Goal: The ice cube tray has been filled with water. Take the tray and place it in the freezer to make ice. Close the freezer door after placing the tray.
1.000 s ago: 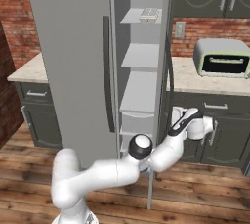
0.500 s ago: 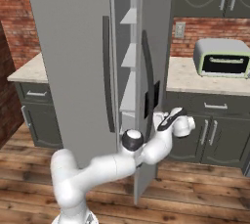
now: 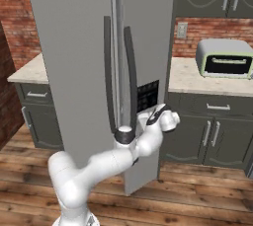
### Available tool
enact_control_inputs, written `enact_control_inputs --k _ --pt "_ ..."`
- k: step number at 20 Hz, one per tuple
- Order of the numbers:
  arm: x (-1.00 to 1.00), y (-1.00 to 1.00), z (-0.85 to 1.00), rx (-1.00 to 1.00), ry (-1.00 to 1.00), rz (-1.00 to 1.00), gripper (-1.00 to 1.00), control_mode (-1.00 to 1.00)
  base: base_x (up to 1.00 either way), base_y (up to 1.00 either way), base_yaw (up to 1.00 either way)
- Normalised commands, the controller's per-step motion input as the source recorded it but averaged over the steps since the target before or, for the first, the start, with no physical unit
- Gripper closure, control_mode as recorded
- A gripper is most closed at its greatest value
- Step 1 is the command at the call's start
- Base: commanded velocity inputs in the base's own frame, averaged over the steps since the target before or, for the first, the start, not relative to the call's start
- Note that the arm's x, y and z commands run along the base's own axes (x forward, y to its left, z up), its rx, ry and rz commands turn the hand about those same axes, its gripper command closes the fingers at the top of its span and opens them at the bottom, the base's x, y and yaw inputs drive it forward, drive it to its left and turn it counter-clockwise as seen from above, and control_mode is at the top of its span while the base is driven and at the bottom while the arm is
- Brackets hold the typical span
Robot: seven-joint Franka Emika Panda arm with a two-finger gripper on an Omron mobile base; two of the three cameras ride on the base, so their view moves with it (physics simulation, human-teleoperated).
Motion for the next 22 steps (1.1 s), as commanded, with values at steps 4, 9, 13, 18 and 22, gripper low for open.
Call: enact_control_inputs --k 4,9,13,18,22 --pt "0.58 0.69 0.26 -0.02 -0.55 -0.04 -1.00 -1.00 0.00 0.00 0.00" --pt "0.41 0.55 0.19 -0.11 -0.61 -0.15 -1.00 -1.00 0.00 0.00 0.00" --pt "0.46 0.44 0.02 -0.12 -0.59 -0.26 -1.00 -1.00 0.00 0.00 0.00" --pt "0.63 0.54 0.00 -0.15 -0.66 -0.37 -1.00 -1.00 0.00 0.00 0.00" --pt "0.76 0.62 0.00 -0.23 -0.68 -0.47 -1.00 -1.00 0.00 0.00 0.00"
